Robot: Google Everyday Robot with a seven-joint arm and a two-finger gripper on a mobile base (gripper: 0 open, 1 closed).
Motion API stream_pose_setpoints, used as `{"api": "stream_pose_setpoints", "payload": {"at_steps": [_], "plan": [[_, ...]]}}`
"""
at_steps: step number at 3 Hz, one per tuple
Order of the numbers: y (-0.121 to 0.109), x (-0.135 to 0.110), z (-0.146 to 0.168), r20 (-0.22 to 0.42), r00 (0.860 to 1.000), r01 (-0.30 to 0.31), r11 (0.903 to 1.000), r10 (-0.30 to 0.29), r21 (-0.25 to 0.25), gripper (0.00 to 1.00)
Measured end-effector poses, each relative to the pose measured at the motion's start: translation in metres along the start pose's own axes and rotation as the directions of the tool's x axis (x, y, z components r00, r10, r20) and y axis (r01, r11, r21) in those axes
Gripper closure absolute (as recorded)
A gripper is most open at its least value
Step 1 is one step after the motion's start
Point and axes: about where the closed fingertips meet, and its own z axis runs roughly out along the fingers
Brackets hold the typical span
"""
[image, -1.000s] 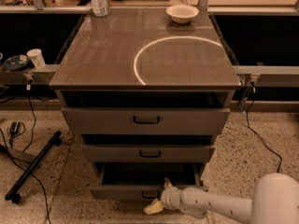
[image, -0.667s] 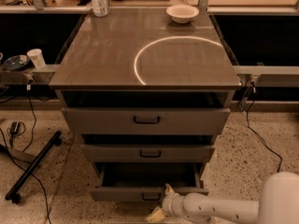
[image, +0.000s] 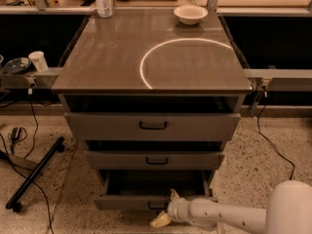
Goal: Open bottom drawer
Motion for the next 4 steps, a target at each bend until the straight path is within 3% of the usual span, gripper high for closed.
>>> {"api": "stream_pose_setpoints", "payload": {"at_steps": [1, 3, 4], "plan": [[-0.032, -0.020, 0.032, 0.043, 0.999, 0.010, 0.9995, -0.011, 0.031, 0.00], [-0.016, -0.010, 0.020, 0.049, 0.999, 0.006, 0.9997, -0.007, 0.022, 0.00], [0.002, 0.009, -0.007, 0.019, 1.000, -0.007, 1.0000, 0.007, 0.004, 0.00]]}}
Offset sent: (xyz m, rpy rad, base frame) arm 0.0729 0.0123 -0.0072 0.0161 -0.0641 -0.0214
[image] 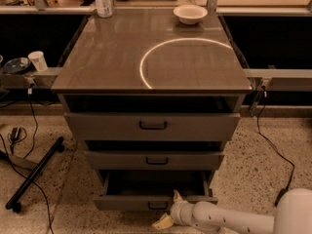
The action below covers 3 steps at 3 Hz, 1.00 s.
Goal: Open bottom drawer
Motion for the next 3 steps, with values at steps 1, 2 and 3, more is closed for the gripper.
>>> {"api": "stream_pose_setpoints", "payload": {"at_steps": [1, 2, 3], "plan": [[0.023, 0.017, -0.025, -0.035, 0.999, -0.024, 0.9994, 0.023, -0.024, 0.00], [0.023, 0.017, -0.025, -0.035, 0.999, -0.024, 0.9994, 0.023, -0.024, 0.00], [0.054, 0.041, -0.046, -0.042, 0.998, -0.046, 0.9984, 0.045, -0.033, 0.00]]}}
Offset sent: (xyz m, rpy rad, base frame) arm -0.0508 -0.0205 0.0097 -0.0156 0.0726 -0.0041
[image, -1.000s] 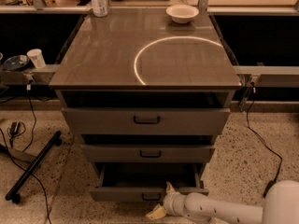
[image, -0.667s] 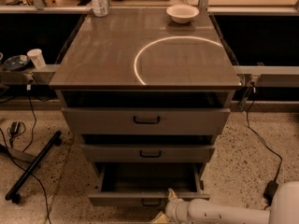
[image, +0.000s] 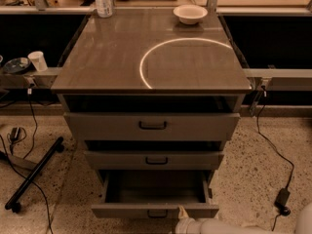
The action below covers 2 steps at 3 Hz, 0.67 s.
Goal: Open bottom drawer
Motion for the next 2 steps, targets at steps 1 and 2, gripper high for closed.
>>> {"api": "stream_pose_setpoints", "payload": {"at_steps": [1, 2], "plan": [[0.0225, 0.0267, -0.0172, -0.040, 0.999, -0.019, 0.9995, 0.018, -0.024, 0.00], [0.0225, 0.0267, -0.0172, -0.040, 0.999, -0.019, 0.9995, 0.018, -0.024, 0.00]]}}
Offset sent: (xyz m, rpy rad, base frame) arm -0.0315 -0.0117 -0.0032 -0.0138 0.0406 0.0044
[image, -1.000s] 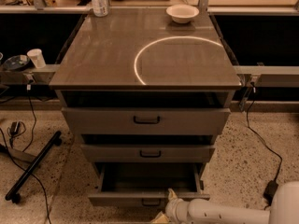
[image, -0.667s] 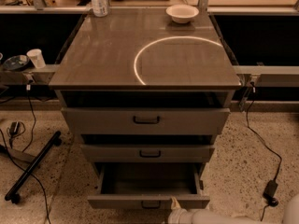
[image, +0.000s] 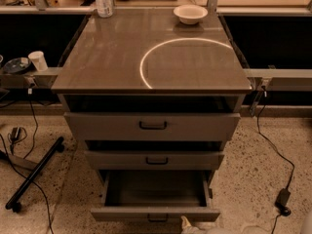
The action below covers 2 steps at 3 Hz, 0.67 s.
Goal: Open bottom drawer
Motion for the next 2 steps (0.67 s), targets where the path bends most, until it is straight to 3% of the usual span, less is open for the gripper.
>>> {"api": "stream_pose_setpoints", "payload": {"at_steps": [2], "plan": [[-0.020, -0.040, -0.038, 0.103, 0.995, -0.006, 0.9985, 0.001, 0.055, 0.00]]}}
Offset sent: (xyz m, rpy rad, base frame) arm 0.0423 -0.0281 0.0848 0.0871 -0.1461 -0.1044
